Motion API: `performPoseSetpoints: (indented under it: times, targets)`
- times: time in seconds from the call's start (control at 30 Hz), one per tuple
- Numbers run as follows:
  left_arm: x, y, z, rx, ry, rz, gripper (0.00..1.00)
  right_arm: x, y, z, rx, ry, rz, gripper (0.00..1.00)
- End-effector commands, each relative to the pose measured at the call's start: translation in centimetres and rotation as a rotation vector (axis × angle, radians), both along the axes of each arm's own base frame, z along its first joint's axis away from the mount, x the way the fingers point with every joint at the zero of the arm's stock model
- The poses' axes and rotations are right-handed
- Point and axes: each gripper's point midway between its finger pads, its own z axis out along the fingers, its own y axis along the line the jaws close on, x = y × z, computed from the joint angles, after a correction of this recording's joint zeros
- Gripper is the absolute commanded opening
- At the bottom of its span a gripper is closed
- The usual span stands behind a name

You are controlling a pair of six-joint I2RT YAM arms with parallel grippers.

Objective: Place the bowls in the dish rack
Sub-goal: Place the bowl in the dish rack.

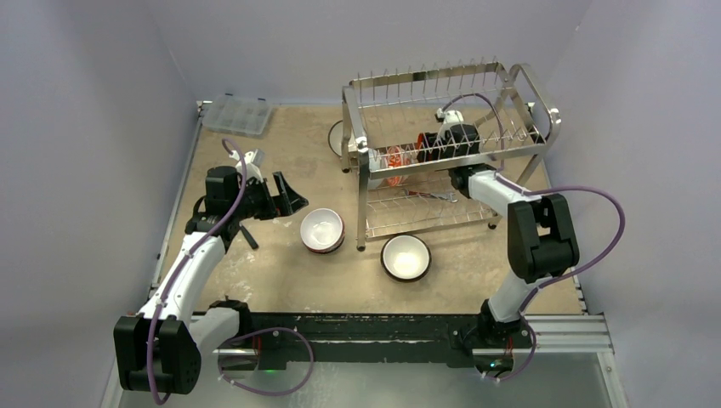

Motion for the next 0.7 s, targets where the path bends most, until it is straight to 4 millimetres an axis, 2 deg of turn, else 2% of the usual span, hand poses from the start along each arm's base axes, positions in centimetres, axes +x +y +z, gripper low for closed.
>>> performPoseSetpoints:
  times: [0.0, 0.2, 0.43, 0.6, 0.67]
  targets:
    - [0.3, 0.0, 0.6, 0.021, -0.046, -0.02, 0.94, 0.2, 0.3, 0.2, -0.093, 0.002, 0.01, 0.0]
    - [0.3, 0.0, 0.7, 0.022, -0.049, -0.016, 0.94, -0.9, 0.4, 0.2, -0.202, 0.006, -0.037, 0.0]
    - [0.2, 0.0, 0.6, 0.02, -0.045, -0.018, 0.95, -1.9, -0.3, 0.3, -0.239, 0.01, -0.075, 0.0]
    - [0.2, 0.0, 0.6, 0.019, -0.047, -0.019, 0.94, -2.2, 0.3, -0.3, -0.257, 0.032, -0.02, 0.0]
    - [0.2, -0.1, 0.6, 0.019, -0.048, -0.019, 0.95, -2.4, 0.5, -0.4, -0.25, 0.034, -0.008, 0.04]
